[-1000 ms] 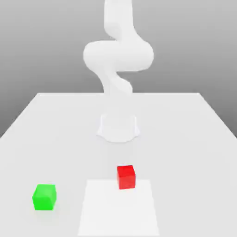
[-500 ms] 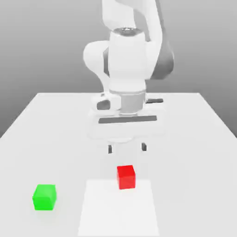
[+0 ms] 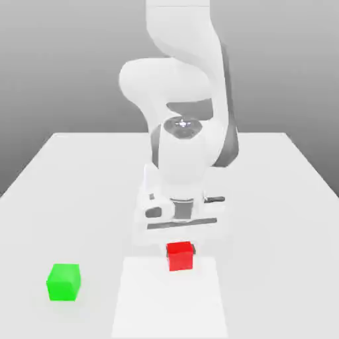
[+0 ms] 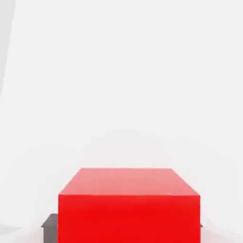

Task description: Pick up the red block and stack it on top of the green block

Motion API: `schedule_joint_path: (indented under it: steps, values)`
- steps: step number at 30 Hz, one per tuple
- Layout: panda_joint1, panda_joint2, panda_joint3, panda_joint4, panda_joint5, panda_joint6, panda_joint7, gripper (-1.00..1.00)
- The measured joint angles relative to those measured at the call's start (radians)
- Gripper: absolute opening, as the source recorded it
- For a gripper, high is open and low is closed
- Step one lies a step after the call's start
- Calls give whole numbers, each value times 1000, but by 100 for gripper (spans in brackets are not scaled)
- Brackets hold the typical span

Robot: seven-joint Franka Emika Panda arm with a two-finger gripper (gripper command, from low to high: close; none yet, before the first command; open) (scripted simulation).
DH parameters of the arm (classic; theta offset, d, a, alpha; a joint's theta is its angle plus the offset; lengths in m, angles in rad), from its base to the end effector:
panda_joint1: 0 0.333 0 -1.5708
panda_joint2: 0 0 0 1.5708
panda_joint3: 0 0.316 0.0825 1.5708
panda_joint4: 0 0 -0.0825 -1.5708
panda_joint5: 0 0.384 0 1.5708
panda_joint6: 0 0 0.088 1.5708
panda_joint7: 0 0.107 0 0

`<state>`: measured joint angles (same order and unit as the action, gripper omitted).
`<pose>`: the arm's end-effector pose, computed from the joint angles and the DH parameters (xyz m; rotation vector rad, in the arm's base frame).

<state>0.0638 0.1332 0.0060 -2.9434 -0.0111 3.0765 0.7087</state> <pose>0.3181 0.0233 0.1504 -2.9880 0.9701 0.0002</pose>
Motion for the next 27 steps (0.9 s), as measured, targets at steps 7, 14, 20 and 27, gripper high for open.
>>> schedule_joint_path:
  steps: [7, 14, 20, 27]
  values:
    - [5, -242, -2, -34, 10, -208, -7, -100]
    - [-175, -187, -176, 173, 10, -361, -217, -100]
    - [-334, -56, -233, 334, 54, -393, -403, -100]
    - [-358, 73, -190, 347, 124, -280, -459, 100]
